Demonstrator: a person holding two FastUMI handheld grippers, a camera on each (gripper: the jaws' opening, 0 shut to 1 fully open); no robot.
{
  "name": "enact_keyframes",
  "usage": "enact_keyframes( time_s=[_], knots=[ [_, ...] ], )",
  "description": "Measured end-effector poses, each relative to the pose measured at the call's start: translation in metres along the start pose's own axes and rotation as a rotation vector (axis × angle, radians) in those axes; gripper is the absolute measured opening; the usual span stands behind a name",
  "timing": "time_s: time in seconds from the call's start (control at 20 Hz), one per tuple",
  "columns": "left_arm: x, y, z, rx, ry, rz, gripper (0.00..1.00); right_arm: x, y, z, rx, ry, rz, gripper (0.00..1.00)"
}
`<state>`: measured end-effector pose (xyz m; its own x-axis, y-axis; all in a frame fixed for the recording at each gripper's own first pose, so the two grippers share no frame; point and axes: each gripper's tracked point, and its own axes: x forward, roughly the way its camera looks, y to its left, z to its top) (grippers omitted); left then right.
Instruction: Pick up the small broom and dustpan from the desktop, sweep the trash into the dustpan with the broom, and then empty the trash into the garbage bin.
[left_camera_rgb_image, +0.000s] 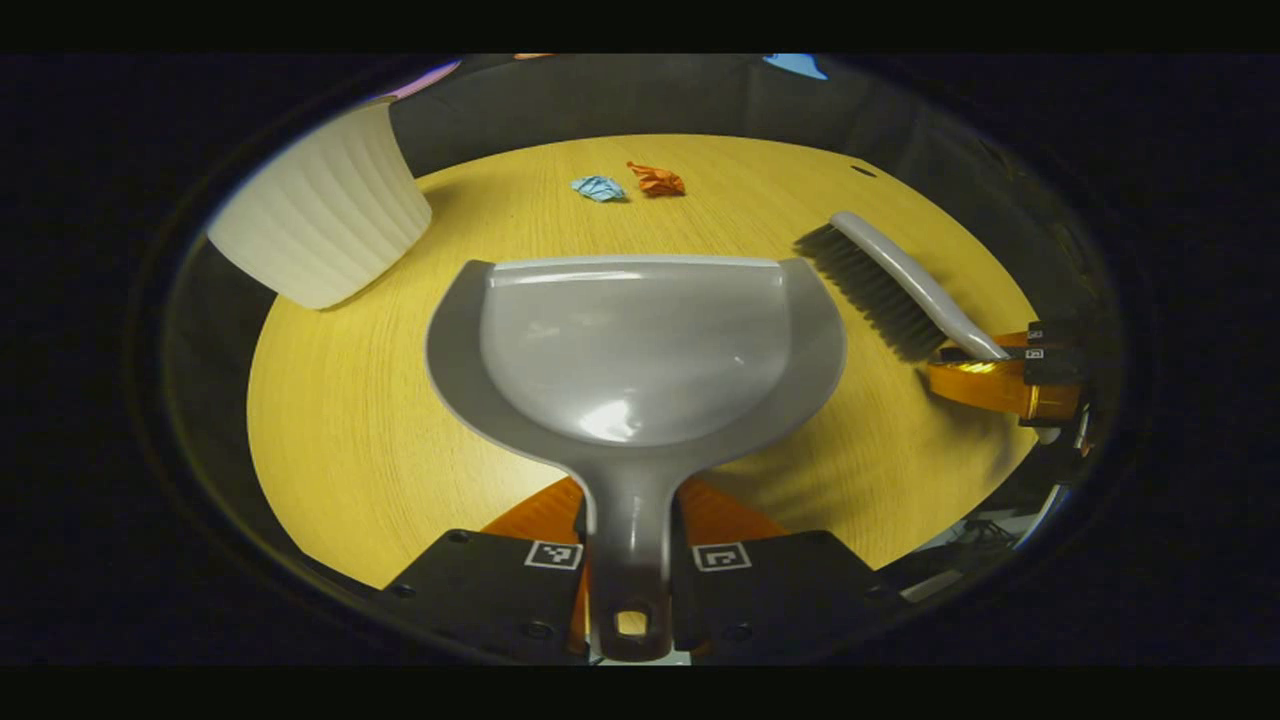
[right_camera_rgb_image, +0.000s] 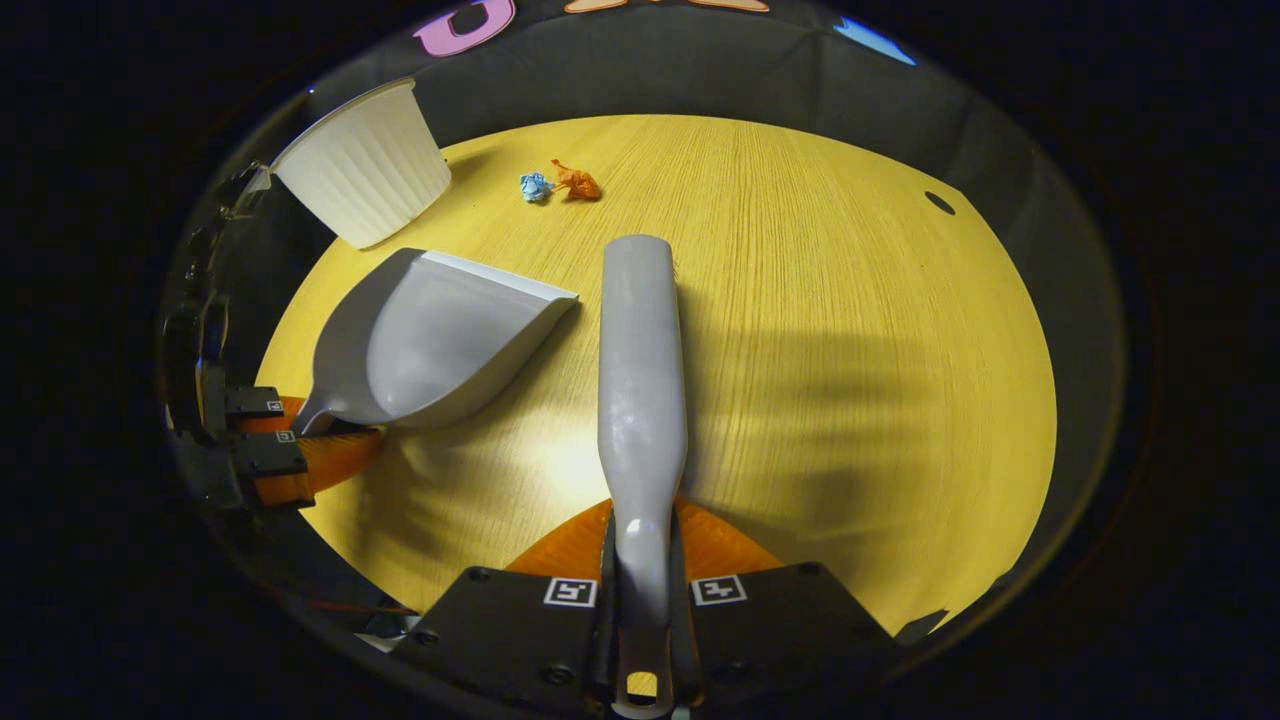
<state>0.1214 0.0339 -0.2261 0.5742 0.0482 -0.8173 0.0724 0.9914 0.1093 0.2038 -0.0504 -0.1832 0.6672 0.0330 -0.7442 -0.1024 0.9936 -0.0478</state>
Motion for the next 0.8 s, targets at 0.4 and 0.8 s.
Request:
enact_keyframes(
  time_s=[0.4,0.8],
  knots=[
    [-0.009,0.012,0.004,0.008,-0.013,0.071,0.28,-0.025,-0.054,0.06,-0.082,-0.07,0.084,0.19],
    [-0.004,0.045,0.034,0.202,0.01,0.032,0.25,0.004,-0.051,0.156,-0.08,-0.107,0.014,0.19]
  ],
)
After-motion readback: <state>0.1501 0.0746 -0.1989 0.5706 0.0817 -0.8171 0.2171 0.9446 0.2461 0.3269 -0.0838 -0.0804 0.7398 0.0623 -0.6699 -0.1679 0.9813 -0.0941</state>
